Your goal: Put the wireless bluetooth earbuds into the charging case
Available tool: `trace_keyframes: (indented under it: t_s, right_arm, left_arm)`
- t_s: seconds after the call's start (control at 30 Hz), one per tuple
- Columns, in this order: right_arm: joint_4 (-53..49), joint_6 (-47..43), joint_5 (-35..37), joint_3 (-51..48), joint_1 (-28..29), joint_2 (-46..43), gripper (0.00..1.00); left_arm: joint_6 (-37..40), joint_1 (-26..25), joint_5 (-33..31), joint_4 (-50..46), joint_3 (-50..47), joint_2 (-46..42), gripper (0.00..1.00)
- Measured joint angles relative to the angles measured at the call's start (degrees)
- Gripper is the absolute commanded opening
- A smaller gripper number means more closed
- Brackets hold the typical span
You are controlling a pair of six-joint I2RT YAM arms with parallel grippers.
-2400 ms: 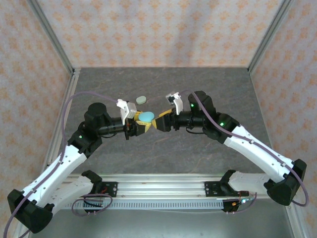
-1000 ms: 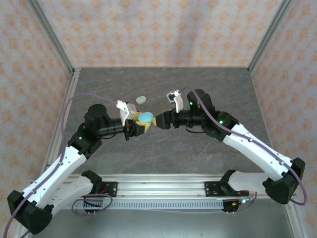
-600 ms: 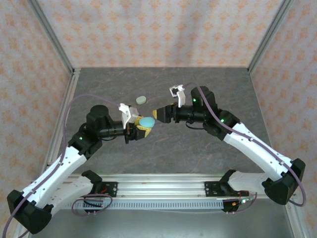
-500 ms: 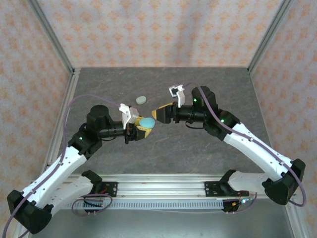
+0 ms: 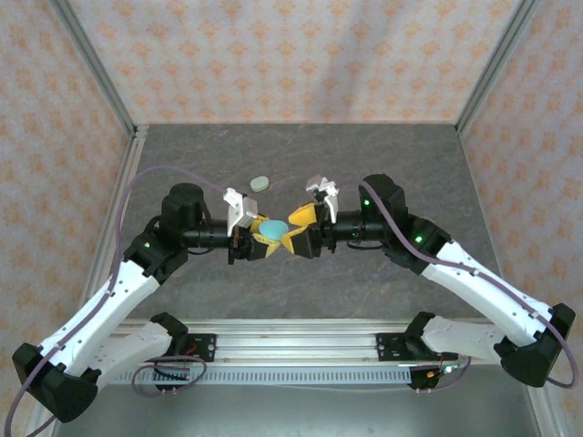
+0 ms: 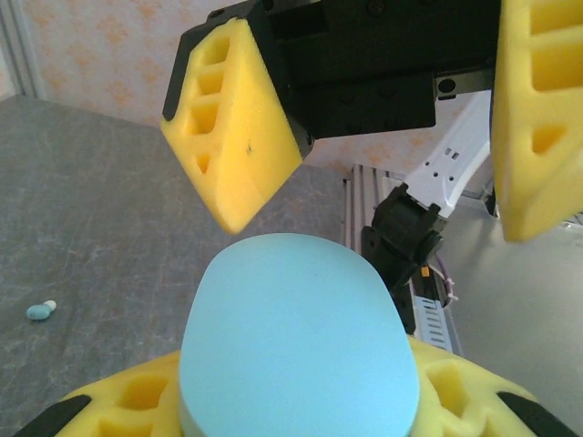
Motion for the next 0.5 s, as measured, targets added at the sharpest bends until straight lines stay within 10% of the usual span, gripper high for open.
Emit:
trace_keyframes:
  t_s: [0.5]
  right_arm:
    - [-2.51, -7.02, 0.7, 0.02, 1.77, 2.93, 0.64]
  left_arm:
    - [1.27, 0.0, 2.78, -2.71, 0.9, 0.37, 0.14]
